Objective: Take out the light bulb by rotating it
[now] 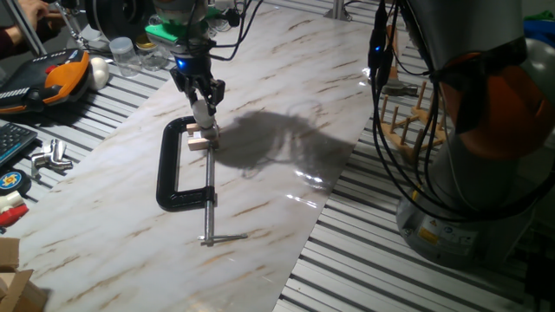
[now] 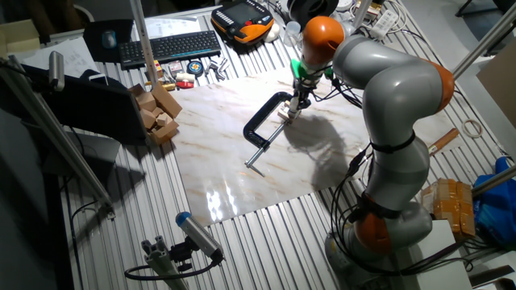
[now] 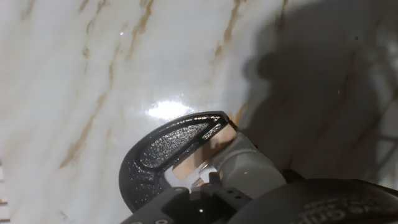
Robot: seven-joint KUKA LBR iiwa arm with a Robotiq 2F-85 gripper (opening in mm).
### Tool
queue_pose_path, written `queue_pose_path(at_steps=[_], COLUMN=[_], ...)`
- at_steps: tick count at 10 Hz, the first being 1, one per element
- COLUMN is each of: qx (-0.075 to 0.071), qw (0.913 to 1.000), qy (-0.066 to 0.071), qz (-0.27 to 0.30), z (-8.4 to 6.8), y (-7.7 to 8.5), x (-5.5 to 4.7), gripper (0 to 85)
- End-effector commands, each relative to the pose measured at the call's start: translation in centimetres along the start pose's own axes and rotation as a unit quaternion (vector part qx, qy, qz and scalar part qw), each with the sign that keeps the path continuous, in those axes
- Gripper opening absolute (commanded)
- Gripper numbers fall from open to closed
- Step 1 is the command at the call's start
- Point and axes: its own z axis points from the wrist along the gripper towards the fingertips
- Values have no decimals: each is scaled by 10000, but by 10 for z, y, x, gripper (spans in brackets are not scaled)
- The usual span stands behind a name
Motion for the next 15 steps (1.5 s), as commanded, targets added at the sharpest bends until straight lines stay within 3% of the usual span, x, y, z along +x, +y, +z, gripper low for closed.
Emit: queue_pose_path(at_steps=[1, 4, 8, 15], qx=[18, 57, -89, -192], qw=[10000, 9993, 9968, 9863], qy=[9, 24, -16, -51], qz=[-58, -357, -794, -1639], z=[0, 0, 0, -1], y=[0, 0, -1, -1], x=[0, 0, 0, 0], gripper=[0, 0, 0, 0])
